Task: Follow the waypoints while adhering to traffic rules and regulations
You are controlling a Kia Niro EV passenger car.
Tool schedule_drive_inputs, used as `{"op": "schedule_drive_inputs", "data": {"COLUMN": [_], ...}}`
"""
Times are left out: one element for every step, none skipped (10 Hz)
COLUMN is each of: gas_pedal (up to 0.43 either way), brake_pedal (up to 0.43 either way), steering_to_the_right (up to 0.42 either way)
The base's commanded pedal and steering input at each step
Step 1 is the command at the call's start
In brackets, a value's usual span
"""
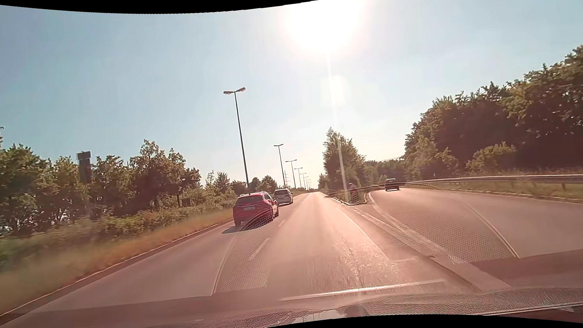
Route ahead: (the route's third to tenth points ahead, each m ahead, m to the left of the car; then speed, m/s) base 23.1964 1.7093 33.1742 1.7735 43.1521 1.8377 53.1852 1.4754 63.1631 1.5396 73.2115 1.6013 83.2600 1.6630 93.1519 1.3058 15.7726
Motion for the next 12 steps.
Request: {"op": "schedule_drive_inputs", "data": {"gas_pedal": [0.24,0.24,0.24,0.24,0.24,0.24,0.24,0.24,0.24,0.24,0.228,0.228], "brake_pedal": [0.006,0.006,0.006,0.0,0.006,0.006,0.006,0.0,0.0,0.006,0.006,0.006], "steering_to_the_right": [-0.006,-0.006,-0.006,-0.004,-0.001,-0.001,-0.001,-0.001,-0.001,-0.001,-0.001,-0.001]}}
